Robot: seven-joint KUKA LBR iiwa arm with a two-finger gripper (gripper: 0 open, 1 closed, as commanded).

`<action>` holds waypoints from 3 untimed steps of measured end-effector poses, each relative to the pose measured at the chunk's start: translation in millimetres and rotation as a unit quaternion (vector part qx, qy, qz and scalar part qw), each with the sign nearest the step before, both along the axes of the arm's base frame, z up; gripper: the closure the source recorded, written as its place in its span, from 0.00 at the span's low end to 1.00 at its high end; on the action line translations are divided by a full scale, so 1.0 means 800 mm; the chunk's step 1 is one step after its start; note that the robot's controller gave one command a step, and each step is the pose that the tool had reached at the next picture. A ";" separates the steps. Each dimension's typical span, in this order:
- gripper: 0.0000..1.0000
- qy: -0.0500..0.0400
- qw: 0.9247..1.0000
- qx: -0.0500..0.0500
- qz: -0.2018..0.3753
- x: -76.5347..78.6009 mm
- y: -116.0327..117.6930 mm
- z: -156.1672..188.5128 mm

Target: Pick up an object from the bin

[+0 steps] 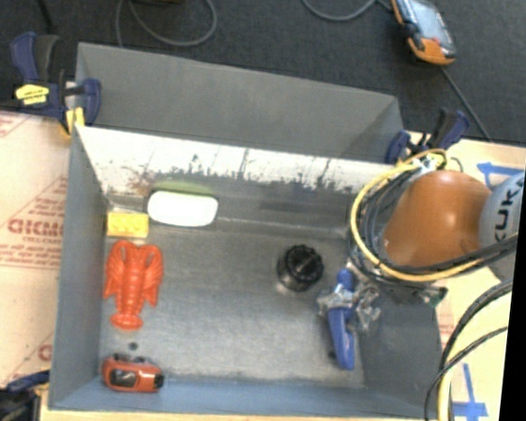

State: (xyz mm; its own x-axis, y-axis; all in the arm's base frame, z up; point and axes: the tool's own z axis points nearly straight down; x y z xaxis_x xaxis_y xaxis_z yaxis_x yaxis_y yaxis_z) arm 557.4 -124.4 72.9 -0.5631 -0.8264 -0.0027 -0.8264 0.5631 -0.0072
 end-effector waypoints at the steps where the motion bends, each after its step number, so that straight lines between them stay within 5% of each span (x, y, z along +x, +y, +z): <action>1: 1.00 0.000 1.000 0.000 0.000 0.000 0.000 0.001; 3: 1.00 0.004 1.000 0.001 -0.002 -0.002 0.000 0.027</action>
Offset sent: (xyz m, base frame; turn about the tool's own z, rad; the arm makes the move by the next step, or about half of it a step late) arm 0.0000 0.0000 0.0557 0.0000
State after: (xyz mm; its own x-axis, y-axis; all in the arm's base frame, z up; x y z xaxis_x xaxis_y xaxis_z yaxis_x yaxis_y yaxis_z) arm 555.8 -124.1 94.3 -0.5660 -0.8244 -0.0003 -0.8244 0.5660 0.0014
